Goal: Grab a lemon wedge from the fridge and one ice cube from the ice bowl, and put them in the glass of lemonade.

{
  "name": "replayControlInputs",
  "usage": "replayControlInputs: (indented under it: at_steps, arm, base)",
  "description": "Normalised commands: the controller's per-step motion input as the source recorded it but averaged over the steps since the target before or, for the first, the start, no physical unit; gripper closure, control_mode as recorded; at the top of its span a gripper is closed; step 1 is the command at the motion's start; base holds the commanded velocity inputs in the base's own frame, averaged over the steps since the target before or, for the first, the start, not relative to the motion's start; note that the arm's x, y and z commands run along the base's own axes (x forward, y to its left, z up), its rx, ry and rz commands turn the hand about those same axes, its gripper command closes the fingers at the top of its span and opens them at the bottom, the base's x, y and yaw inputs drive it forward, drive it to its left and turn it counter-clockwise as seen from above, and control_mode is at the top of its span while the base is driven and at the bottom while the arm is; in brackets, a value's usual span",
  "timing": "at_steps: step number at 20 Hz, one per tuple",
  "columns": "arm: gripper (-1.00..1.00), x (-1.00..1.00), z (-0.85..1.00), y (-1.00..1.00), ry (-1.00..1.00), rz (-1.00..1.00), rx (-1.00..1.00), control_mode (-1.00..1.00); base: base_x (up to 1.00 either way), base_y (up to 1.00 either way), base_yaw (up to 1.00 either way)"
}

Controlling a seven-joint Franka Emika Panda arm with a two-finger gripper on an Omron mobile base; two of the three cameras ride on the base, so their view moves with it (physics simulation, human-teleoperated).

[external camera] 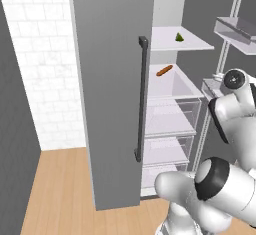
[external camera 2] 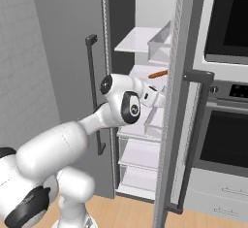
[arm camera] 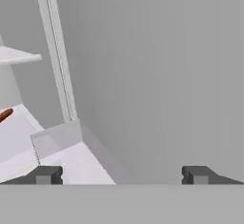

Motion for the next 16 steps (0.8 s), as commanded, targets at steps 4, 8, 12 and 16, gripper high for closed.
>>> replayControlInputs:
  at_steps: [4,8,12,16]
  arm:
    - [-1.0,0.13,-0.04,-0.89,0.02,0.0,0.0,-1.0]
    - [-1.0,-0.56,0.22,0.09,-0.09,-0.02,0.03,-1.0]
    - [-1.0,-0.71,0.9,0.93,-0.19,0.0,0.07,-1.0]
    - [-1.0,-0.5,0.87,0.95,-0.08,0.01,0.2,-1.0]
  base:
    - [0.0,0.0,0.0]
    - [0.0,0.0,0.0]
    - [0.0,0.0,0.0]
    - [0.0,0.0,0.0]
